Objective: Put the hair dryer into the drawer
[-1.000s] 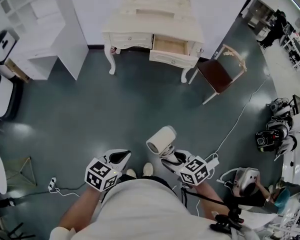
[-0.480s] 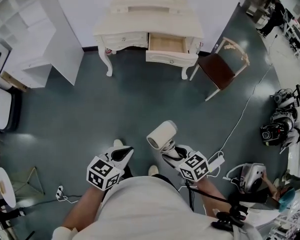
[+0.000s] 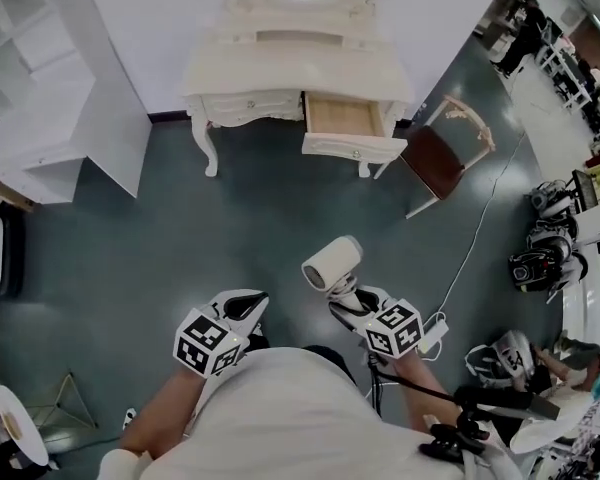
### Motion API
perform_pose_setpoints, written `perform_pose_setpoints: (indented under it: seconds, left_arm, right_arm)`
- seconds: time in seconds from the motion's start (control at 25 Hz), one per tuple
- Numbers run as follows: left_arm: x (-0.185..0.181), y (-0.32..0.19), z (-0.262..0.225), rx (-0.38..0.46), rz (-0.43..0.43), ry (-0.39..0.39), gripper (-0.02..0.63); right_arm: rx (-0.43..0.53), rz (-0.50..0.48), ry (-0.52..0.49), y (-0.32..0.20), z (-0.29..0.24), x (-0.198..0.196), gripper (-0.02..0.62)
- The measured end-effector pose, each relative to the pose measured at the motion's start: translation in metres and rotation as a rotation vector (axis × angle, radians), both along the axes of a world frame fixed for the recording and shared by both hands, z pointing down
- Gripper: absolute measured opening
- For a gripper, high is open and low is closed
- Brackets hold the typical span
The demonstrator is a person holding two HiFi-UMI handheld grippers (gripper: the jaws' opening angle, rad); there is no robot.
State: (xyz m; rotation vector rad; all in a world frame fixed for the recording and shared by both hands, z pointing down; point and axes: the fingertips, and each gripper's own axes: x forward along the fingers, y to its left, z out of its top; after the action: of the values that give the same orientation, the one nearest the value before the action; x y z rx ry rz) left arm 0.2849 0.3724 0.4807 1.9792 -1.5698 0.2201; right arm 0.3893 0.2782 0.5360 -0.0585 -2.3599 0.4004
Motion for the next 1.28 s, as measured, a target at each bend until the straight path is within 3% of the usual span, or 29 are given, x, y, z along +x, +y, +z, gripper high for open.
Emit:
perform_pose_setpoints:
  seconds: [0.28,0.56,0.76,1.04,1.28]
  left_arm:
    - [-0.098,0.012,0.002,0.0,0.041,-0.011,0.002]
    - [-0.155,-0.024,0.015,0.017,0.043,0.044,0.002]
    - [-0.197,-0.076,0.027,-0.006,0.046,0.033,0.002]
    - [-0.255,-0.175,0.002,-0.033,0.087,-0.026,0.002]
    - [-0.291,-0.257,-0.001,-0.027,0.096,-0.028,0.002]
  right_arm:
    - [0.015,0.066,-0.004,-0.002,-0.012,-0.095,0.207]
    - [0.032,0.085,0.035,-0.037,-0.005,-0.153,0.207]
    - [0.018,0.118,0.043,-0.098,0.015,-0.194,0.207]
    - [0.01,0.165,0.031,-0.208,0.016,-0.264,0.207]
    - [0.005,0.193,0.042,-0.284,0.032,-0.307,0.207]
